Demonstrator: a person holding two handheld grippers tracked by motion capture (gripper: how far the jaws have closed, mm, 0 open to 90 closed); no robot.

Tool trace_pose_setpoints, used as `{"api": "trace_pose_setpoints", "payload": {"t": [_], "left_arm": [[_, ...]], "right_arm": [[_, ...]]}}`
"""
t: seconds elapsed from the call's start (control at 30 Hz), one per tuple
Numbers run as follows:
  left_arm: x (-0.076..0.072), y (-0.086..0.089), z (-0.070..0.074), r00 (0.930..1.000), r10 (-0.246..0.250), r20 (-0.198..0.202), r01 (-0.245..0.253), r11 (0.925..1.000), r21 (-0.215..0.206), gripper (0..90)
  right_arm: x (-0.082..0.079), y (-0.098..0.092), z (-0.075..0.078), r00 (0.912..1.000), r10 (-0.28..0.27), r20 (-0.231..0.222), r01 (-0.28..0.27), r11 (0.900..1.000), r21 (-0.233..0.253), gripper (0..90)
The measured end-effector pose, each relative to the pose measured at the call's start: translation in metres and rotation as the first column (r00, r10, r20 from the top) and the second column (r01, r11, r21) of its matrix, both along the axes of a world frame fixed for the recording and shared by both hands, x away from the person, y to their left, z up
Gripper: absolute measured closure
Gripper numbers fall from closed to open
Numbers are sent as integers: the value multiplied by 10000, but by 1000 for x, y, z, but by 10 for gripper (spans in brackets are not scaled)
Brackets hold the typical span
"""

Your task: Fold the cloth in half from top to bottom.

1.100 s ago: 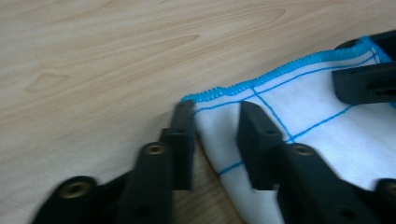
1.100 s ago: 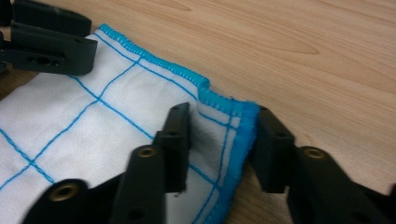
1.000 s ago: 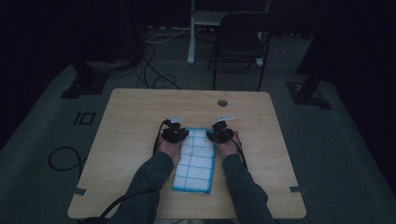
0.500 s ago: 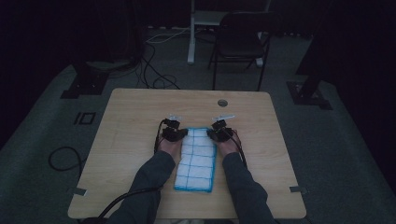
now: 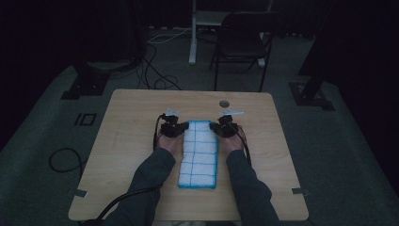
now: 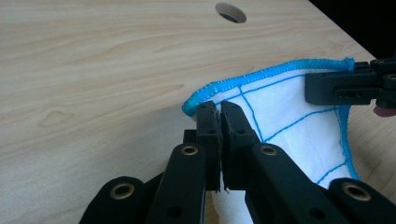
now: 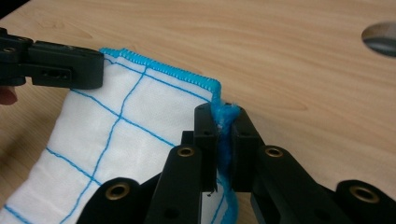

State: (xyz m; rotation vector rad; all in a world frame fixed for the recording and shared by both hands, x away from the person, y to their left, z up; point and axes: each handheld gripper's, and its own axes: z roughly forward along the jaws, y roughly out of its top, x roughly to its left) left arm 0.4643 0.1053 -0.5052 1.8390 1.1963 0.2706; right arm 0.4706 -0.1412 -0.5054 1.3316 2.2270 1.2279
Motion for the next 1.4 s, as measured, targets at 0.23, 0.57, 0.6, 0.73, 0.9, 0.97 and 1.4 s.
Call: {"api": "trace_pose_setpoints", "payload": {"t": [0.23, 0.57, 0.6, 0.73, 0.9, 0.97, 1.4], "left_arm": [[-3, 4, 9, 9996, -97, 273, 99, 9999, -78, 881], [-23, 15, 16, 9965, -390, 742, 410, 9988, -257, 880], [-25, 15, 16, 9960, -406, 792, 432, 9986, -318, 880], [-35, 17, 18, 9945, -477, 930, 519, 9977, -435, 880], [-47, 19, 19, 9931, -514, 1052, 587, 9960, -675, 880], [-53, 20, 20, 9925, -537, 1103, 624, 9950, -775, 880], [-91, 24, 26, 9861, -899, 1396, 1052, 9888, -1061, 879]], "right_arm": [[-3, -1, 9, 9997, 74, 230, -79, 9997, 211, 853], [-24, 2, 25, 9960, 593, 674, -620, 9973, 384, 854], [-26, 2, 26, 9957, 605, 699, -636, 9971, 428, 854], [-36, 1, 28, 9941, 722, 808, -763, 9959, 487, 854], [-47, -1, 30, 9924, 855, 887, -908, 9942, 576, 853], [-52, -2, 30, 9917, 873, 946, -939, 9933, 678, 853], [-92, -7, 30, 9838, 1059, 1445, -1171, 9906, 711, 852]]}}
